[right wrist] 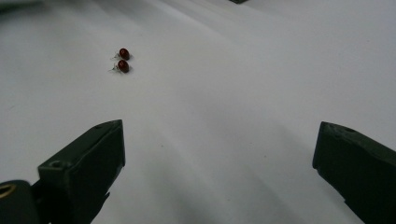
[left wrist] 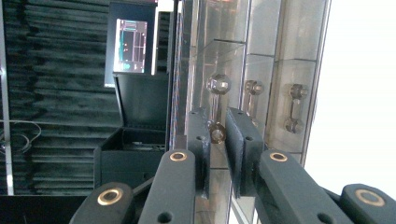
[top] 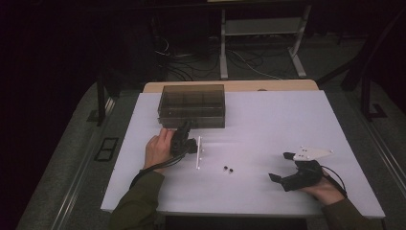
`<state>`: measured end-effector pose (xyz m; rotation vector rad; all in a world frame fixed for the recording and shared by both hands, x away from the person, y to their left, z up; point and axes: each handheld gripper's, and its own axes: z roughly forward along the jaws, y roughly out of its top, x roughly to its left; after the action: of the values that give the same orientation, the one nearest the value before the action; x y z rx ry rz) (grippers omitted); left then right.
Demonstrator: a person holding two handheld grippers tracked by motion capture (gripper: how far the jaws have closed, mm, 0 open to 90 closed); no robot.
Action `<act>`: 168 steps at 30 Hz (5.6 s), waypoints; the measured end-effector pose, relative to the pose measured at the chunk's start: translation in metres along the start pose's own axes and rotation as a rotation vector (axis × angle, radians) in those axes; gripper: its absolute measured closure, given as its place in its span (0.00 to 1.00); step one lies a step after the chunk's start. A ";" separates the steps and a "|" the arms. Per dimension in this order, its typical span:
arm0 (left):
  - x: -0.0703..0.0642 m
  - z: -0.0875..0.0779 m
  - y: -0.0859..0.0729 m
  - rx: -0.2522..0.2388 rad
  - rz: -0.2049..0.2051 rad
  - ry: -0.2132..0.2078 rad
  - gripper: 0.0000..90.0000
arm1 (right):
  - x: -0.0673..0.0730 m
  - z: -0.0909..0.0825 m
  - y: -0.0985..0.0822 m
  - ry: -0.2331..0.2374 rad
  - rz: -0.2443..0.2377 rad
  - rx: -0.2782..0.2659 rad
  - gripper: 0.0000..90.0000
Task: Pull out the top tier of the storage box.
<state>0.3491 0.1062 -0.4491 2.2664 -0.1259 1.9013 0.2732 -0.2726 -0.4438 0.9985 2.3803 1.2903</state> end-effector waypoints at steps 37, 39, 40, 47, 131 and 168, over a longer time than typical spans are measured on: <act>-0.007 -0.026 0.012 -0.035 -0.012 -0.009 0.49 | -0.001 -0.006 -0.003 -0.033 0.006 -0.006 0.02; -0.008 -0.027 0.013 -0.033 -0.013 -0.011 0.46 | 0.000 -0.007 -0.004 -0.036 0.009 -0.009 0.02; -0.008 -0.027 0.014 -0.031 -0.007 -0.011 0.44 | 0.000 -0.008 -0.004 -0.036 0.009 -0.009 0.02; -0.009 -0.026 0.017 -0.042 -0.014 -0.014 0.37 | 0.000 -0.009 -0.005 -0.040 0.007 -0.011 0.02; 0.013 -0.025 0.003 -0.093 -0.577 -0.332 0.28 | 0.000 -0.006 -0.004 -0.040 -0.012 -0.009 0.02; 0.021 -0.015 -0.013 -0.112 -0.902 -0.539 0.23 | 0.000 -0.006 -0.004 -0.037 -0.013 -0.006 0.02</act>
<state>0.3409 0.1229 -0.4272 2.1319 0.5974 0.8039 0.2684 -0.2773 -0.4436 0.9945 2.3501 1.2622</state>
